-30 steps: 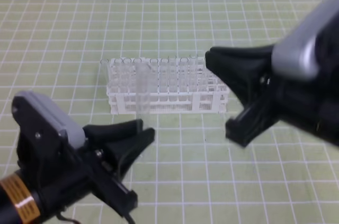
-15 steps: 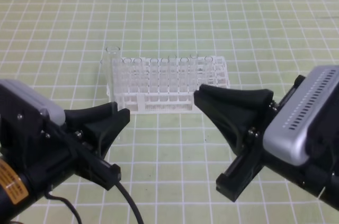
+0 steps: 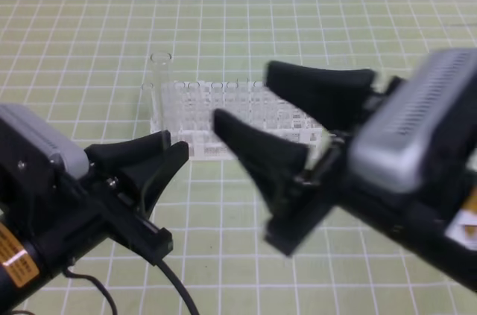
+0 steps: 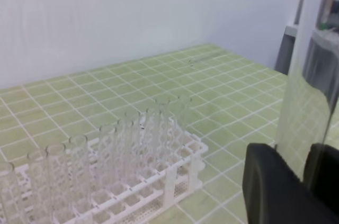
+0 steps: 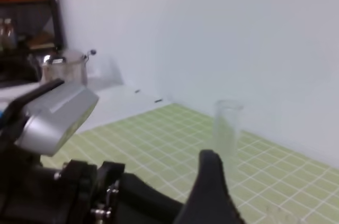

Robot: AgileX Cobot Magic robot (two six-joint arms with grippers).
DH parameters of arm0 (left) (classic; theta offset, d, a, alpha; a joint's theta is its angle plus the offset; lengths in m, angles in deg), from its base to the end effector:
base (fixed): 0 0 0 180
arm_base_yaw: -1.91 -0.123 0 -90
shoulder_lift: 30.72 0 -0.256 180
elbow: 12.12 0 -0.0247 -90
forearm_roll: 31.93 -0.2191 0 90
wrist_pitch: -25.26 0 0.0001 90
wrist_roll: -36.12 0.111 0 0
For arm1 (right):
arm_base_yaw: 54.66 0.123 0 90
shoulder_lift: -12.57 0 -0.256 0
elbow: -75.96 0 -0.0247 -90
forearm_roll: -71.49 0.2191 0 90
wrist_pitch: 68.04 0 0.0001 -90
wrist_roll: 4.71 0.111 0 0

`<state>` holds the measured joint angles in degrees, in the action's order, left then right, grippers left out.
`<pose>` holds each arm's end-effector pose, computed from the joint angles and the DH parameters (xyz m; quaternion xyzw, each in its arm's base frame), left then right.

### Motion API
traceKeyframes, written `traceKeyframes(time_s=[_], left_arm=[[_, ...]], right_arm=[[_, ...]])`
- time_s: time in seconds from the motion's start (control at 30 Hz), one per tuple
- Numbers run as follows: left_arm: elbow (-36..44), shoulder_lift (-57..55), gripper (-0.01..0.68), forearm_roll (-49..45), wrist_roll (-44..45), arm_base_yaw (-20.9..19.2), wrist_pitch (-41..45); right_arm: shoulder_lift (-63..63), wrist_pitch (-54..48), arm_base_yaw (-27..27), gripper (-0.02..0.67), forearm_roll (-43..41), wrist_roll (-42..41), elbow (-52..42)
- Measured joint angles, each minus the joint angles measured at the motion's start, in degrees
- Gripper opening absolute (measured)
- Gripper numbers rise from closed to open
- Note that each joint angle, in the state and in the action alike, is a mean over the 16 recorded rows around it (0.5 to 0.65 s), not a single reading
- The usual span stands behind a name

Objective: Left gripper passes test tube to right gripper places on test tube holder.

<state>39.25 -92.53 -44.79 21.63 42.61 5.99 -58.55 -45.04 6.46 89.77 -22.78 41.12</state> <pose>0.1468 -0.1370 0.2766 0.2645 0.6841 -0.2742 0.6220 0.1298 0.2073 0.3401 -0.3063 0.5953 0.3351 0.6630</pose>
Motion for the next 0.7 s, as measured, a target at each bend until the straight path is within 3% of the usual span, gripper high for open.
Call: traceKeyframes(time_s=[0.7], left_arm=[[0.02,0.01,0.003,-0.35,-1.09,0.02,-1.78]], right_arm=[[-13.55,4.33,0.05,0.047,-0.91,1.9,9.7]])
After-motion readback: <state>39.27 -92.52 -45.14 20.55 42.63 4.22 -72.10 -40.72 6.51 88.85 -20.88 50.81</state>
